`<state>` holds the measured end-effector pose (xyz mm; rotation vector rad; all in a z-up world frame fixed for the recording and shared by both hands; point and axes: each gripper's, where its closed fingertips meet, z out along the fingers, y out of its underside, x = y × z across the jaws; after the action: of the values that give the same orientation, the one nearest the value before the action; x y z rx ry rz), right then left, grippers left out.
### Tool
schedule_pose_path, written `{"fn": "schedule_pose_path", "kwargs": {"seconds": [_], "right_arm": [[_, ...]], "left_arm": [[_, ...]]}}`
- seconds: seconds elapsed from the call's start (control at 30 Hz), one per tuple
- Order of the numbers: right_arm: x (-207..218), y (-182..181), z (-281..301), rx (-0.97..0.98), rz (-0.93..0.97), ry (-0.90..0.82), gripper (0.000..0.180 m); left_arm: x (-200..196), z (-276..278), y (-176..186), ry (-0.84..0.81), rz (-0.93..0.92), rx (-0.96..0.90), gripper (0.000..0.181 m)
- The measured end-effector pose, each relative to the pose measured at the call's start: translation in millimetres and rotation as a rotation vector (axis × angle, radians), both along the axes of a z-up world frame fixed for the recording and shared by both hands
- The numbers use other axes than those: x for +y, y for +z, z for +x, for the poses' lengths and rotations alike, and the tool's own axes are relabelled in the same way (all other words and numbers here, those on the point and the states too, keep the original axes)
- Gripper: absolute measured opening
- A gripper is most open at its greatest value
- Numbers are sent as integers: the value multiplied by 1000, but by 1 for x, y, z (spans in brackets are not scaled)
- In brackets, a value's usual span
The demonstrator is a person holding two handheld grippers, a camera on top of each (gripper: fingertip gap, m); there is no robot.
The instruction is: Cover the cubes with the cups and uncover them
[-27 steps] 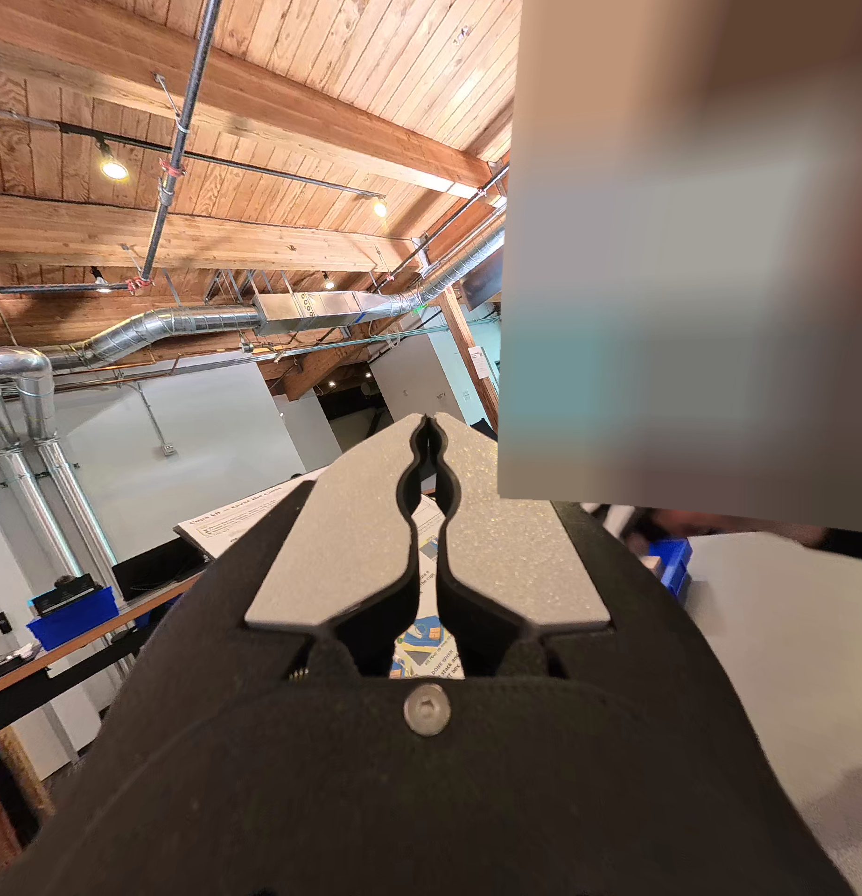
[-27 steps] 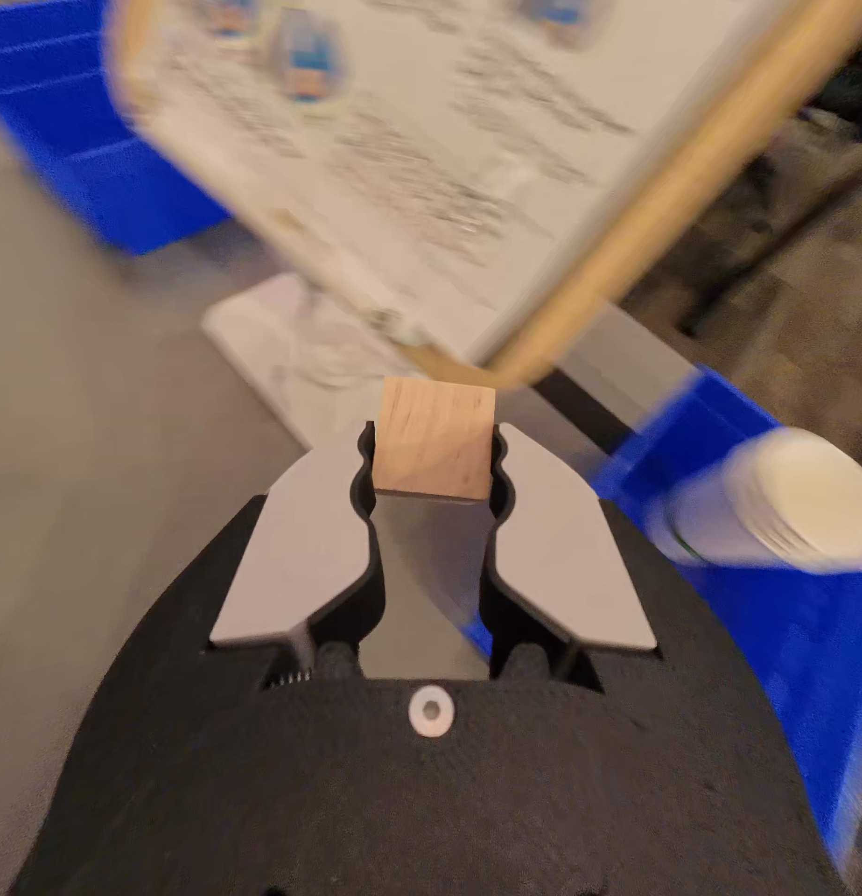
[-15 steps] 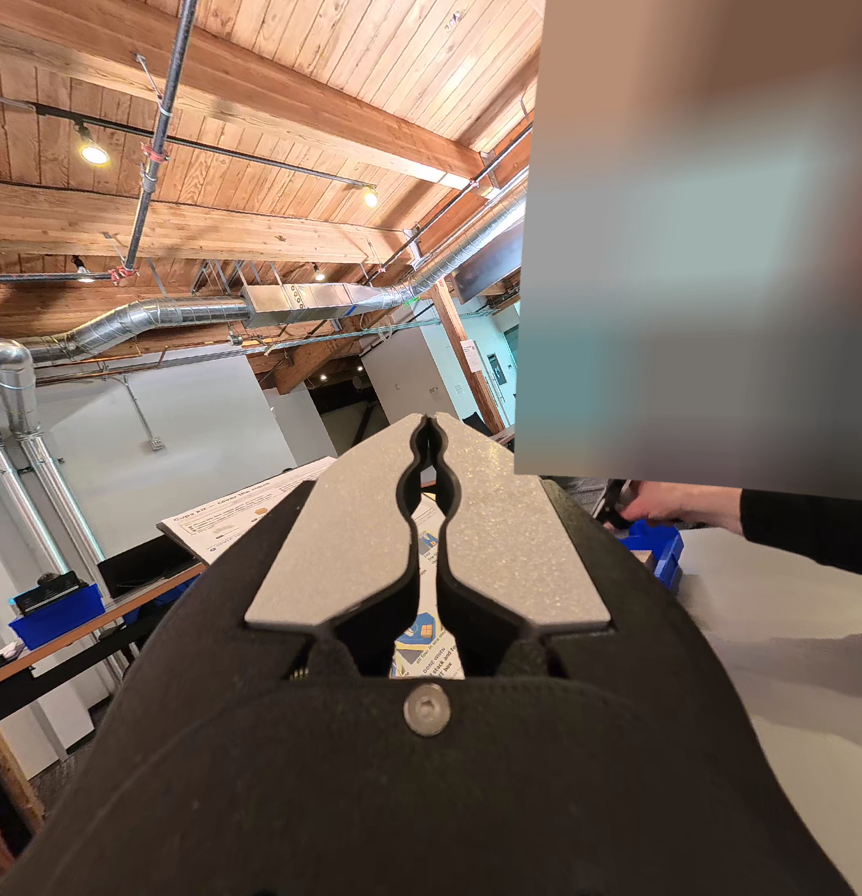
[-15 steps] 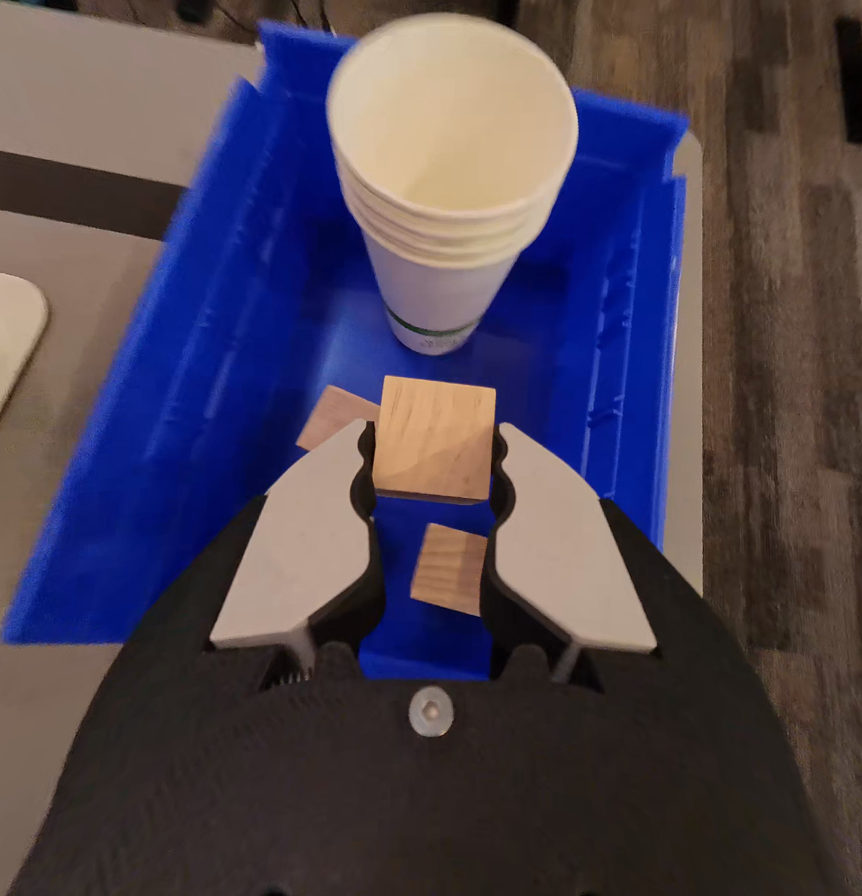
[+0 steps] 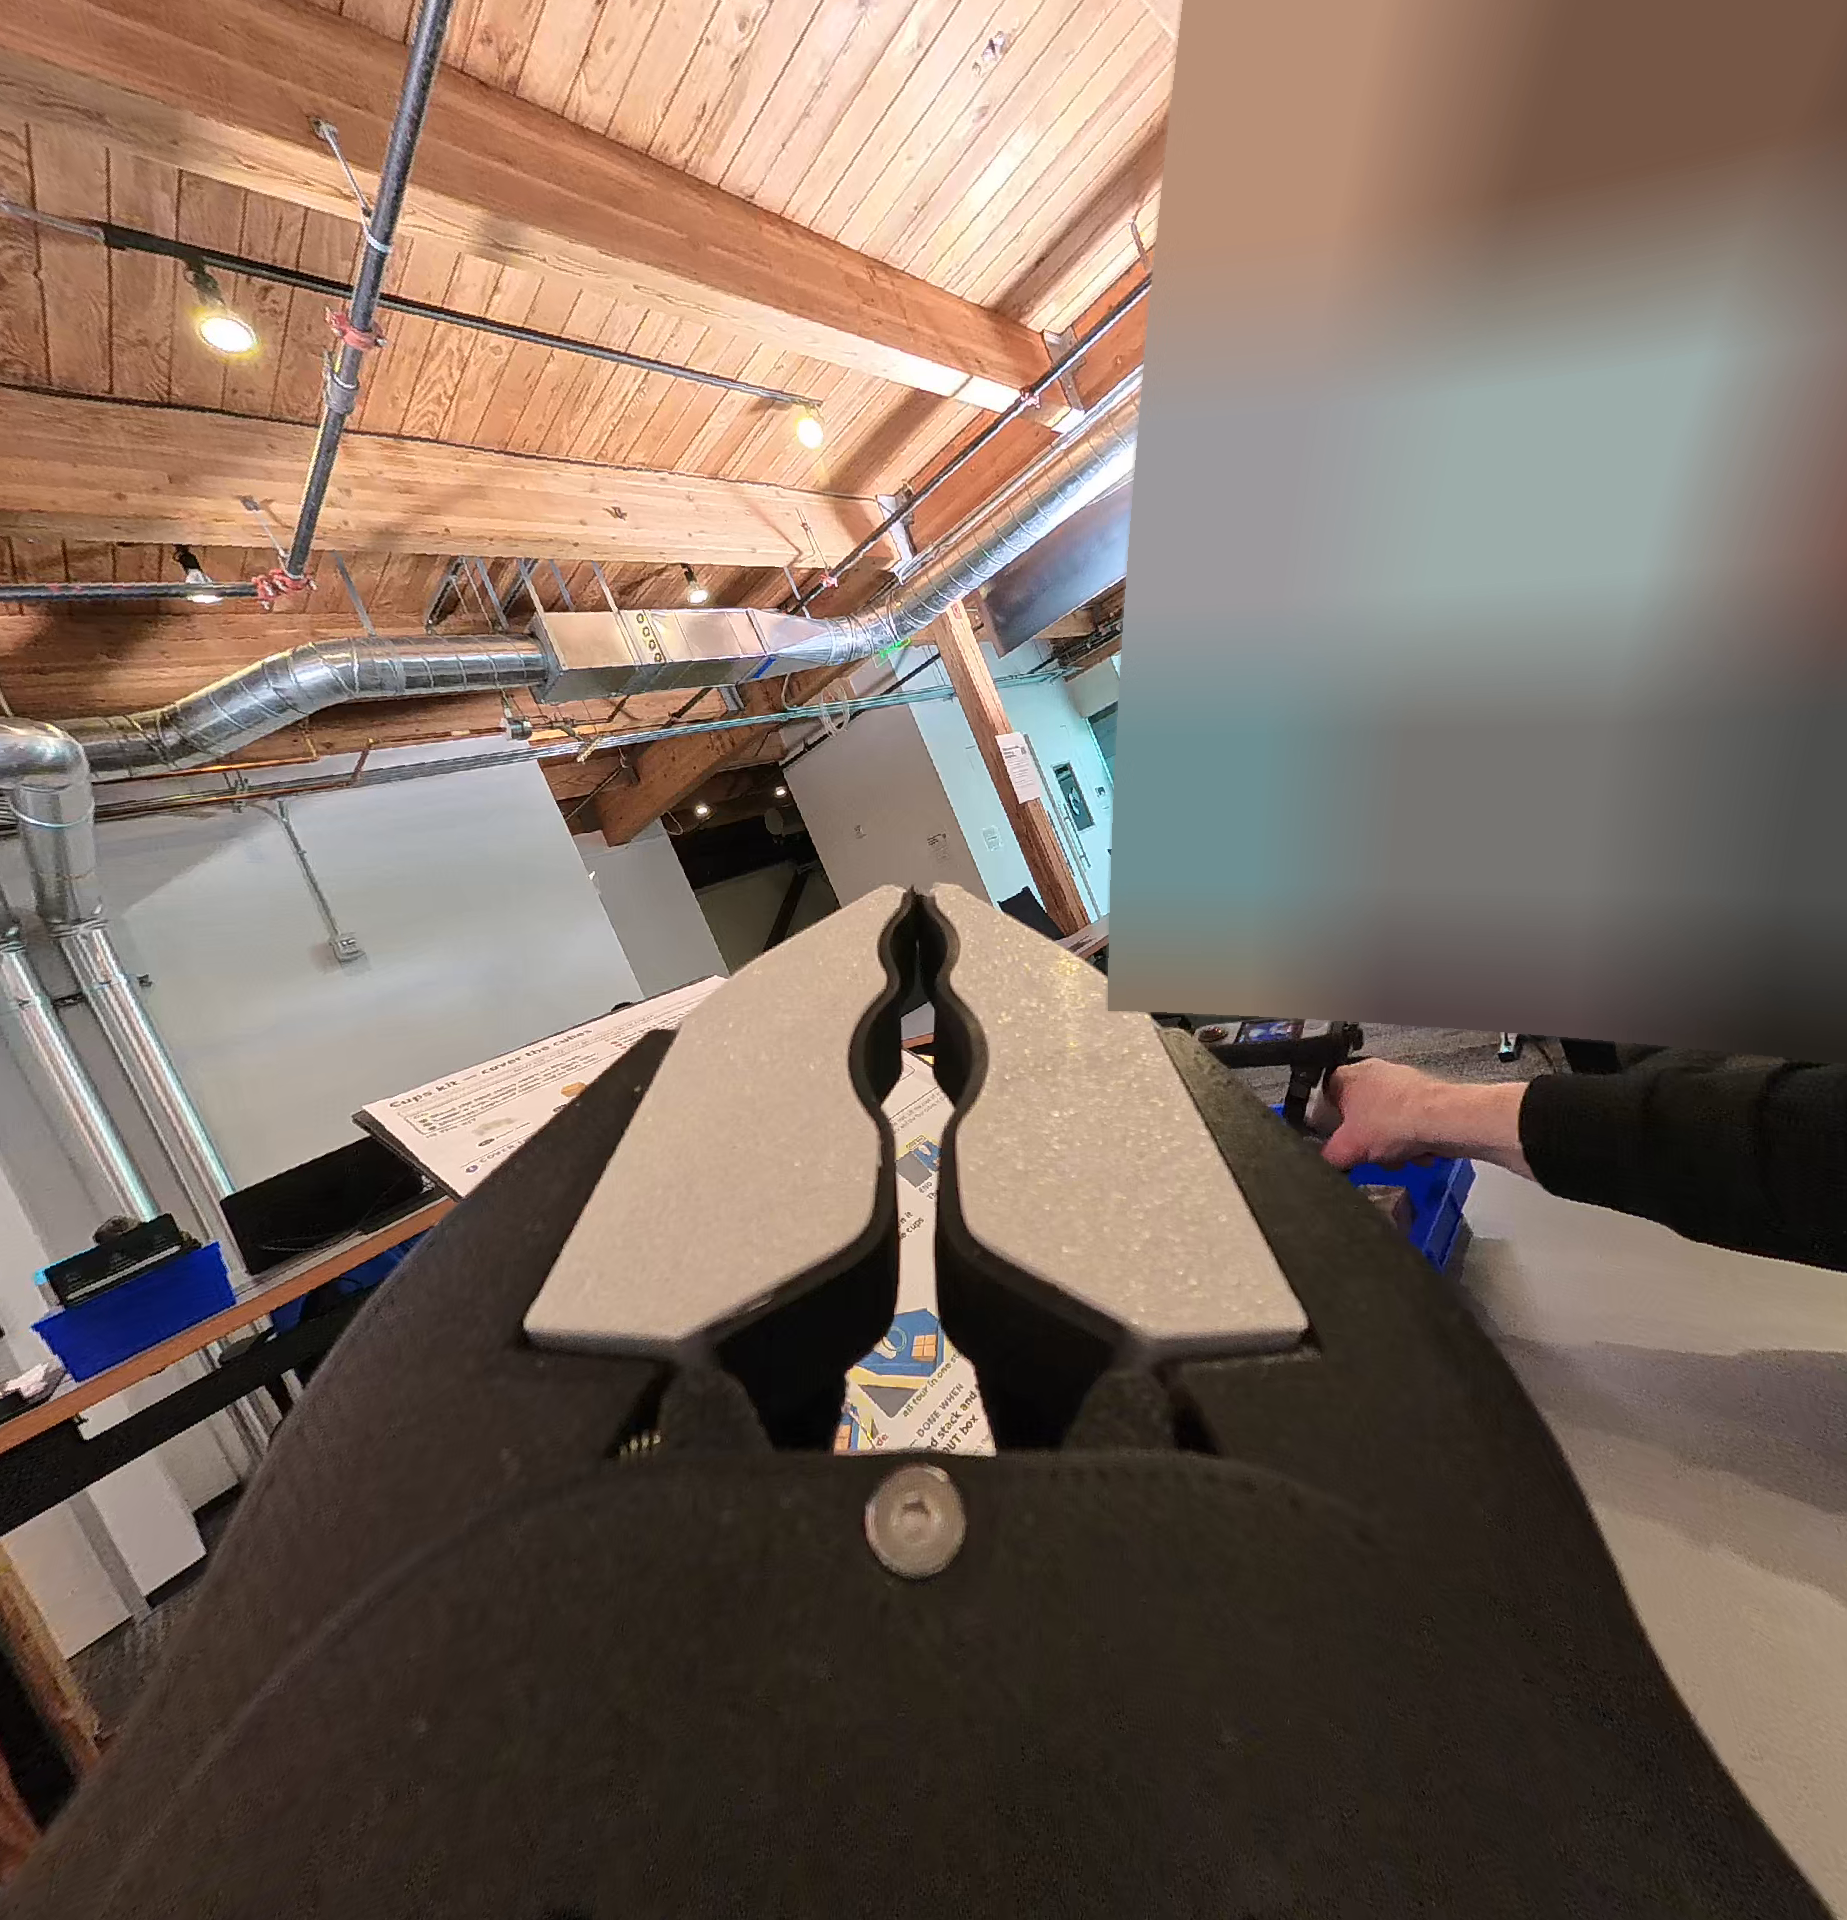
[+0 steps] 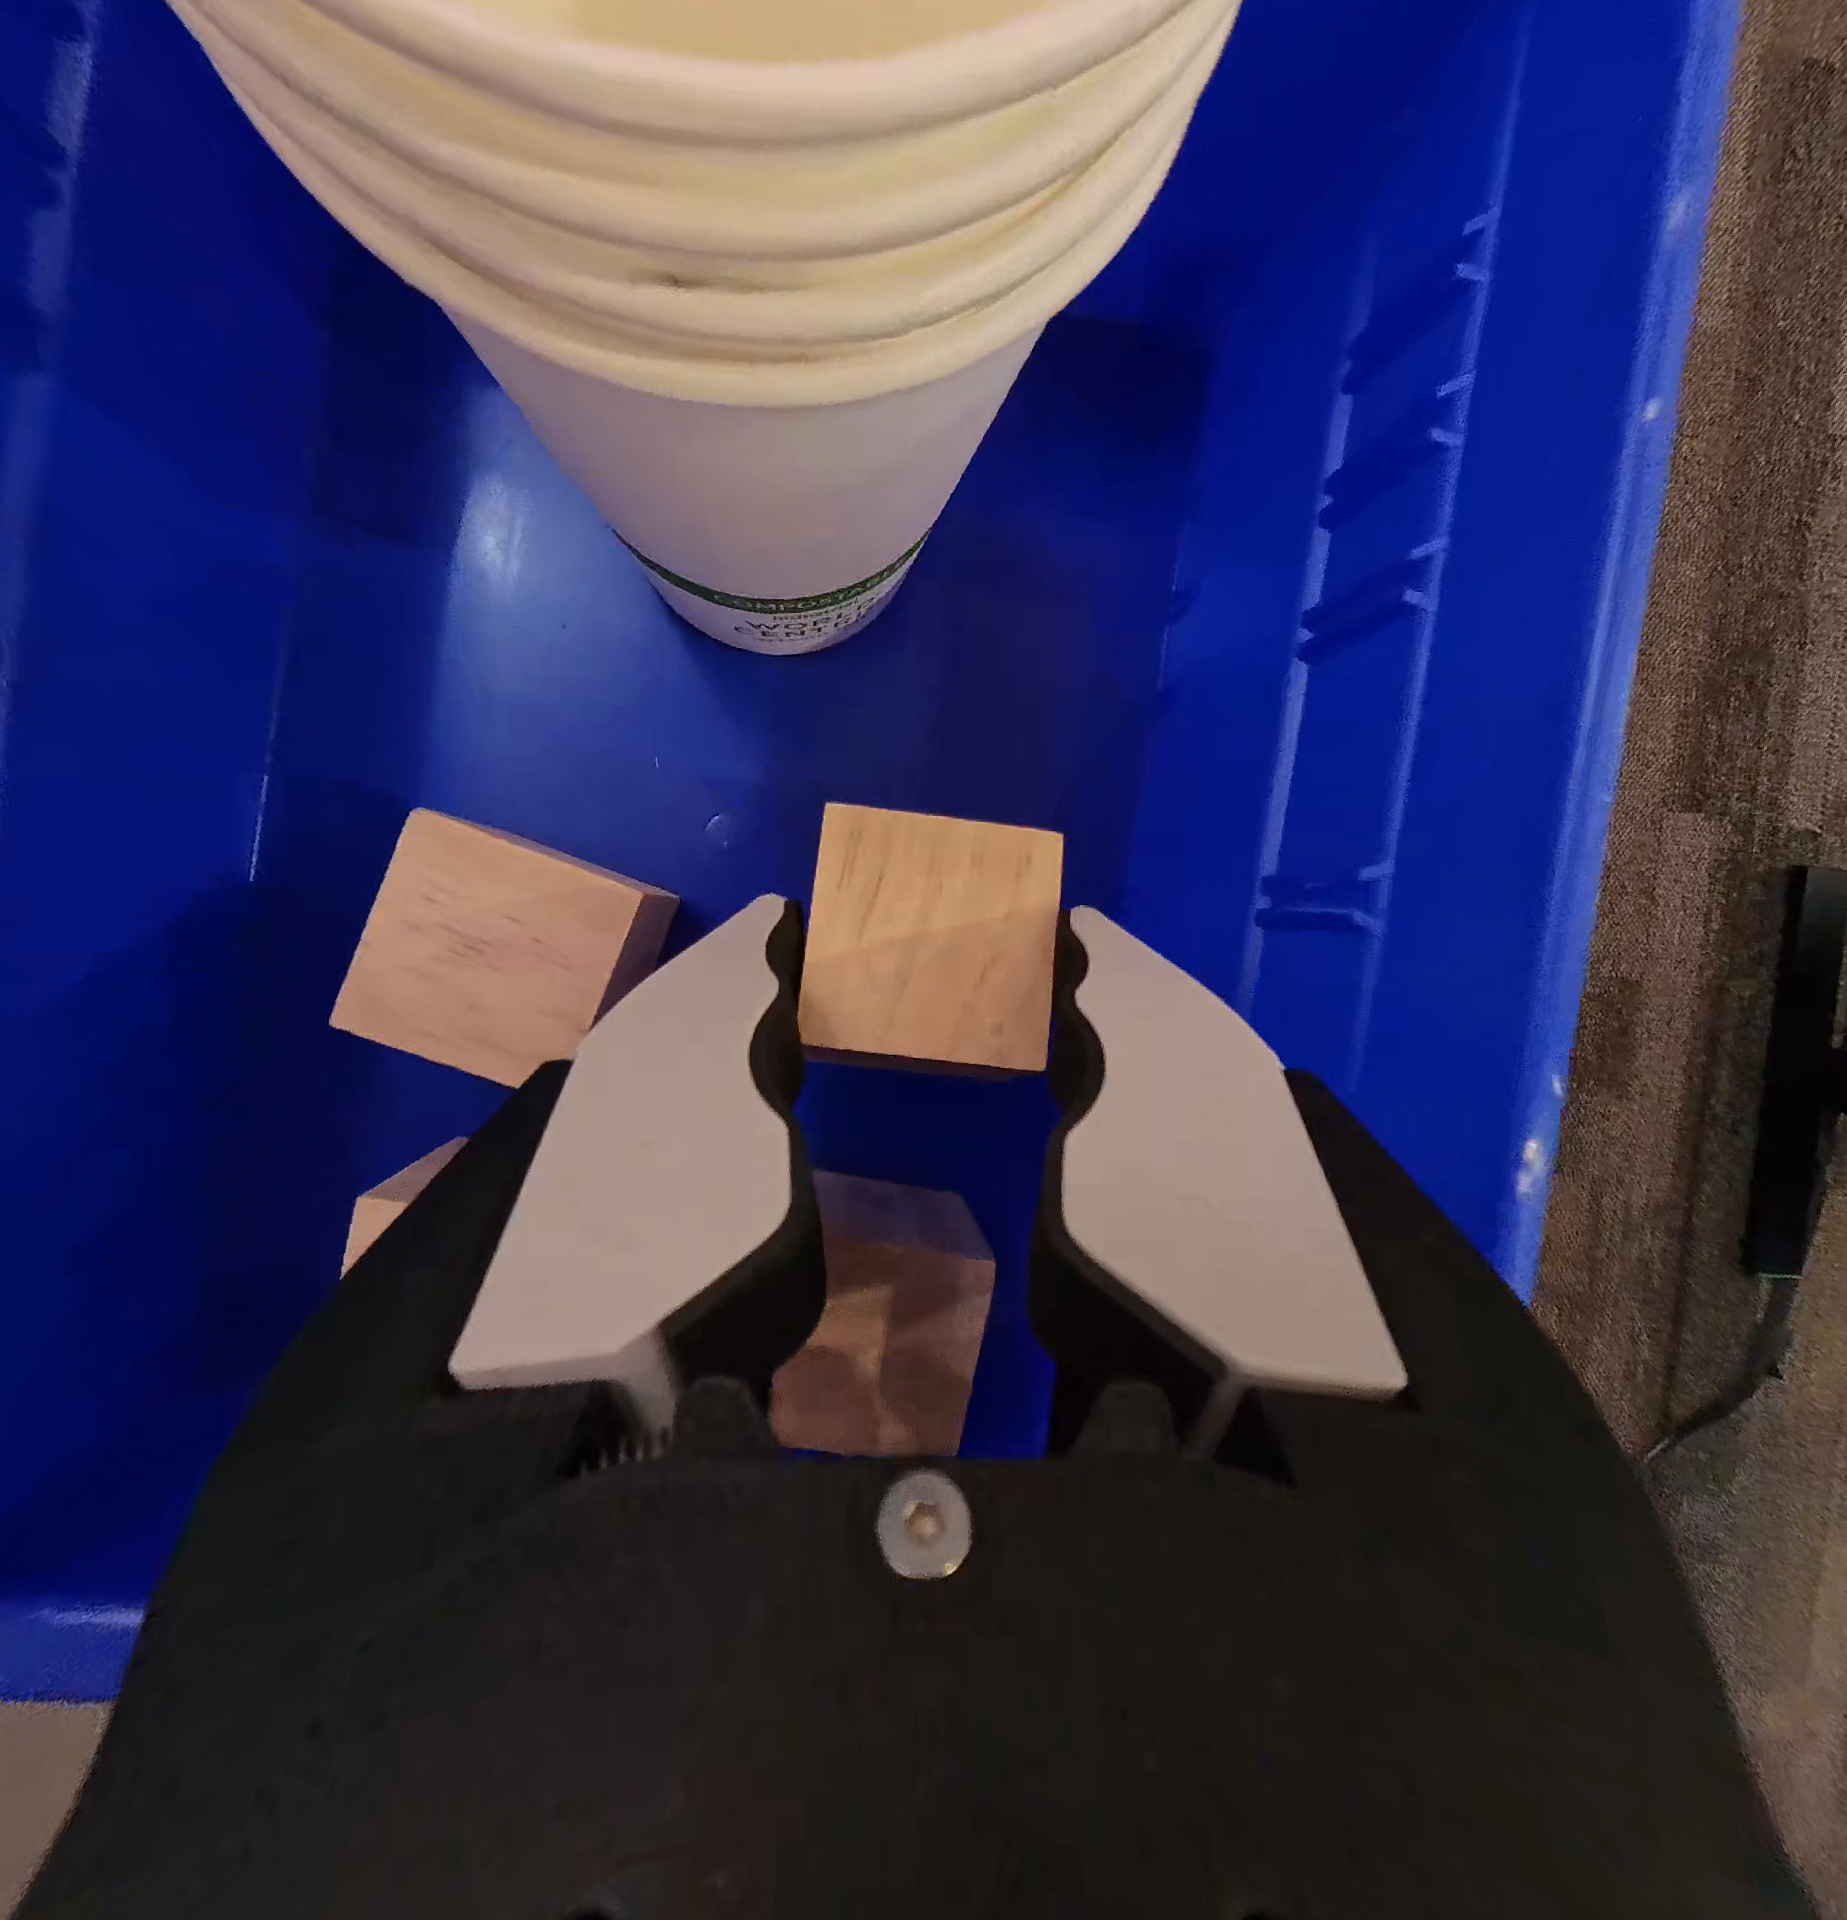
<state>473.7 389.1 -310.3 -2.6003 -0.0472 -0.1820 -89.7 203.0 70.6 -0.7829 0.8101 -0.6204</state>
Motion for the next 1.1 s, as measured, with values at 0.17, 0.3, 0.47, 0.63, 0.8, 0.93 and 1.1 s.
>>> {"fn": "schedule_pose_path", "kwargs": {"seconds": [0.17,0.3,0.47,0.63,0.8,0.93,1.1], "right_arm": [[4,-9,2,-35,-48,0,46],[3,-15,1,-75,-97,13,50],[-3,10,-1,-166,-50,26,68],[-23,87,-33,-204,188,115,53],[-68,130,-72,-209,381,245,10],[-106,146,-87,-158,527,271,0],[-140,148,-112,-102,647,323,0]], "left_arm": [[2,2,-2,-1,1,5,0],[1,6,-1,0,1,10,0],[1,9,-2,2,4,16,0],[4,13,-4,-1,1,14,0],[8,20,-6,-2,-8,23,0],[12,30,-12,-5,-37,24,0],[22,49,-47,23,-136,70,0]]}}
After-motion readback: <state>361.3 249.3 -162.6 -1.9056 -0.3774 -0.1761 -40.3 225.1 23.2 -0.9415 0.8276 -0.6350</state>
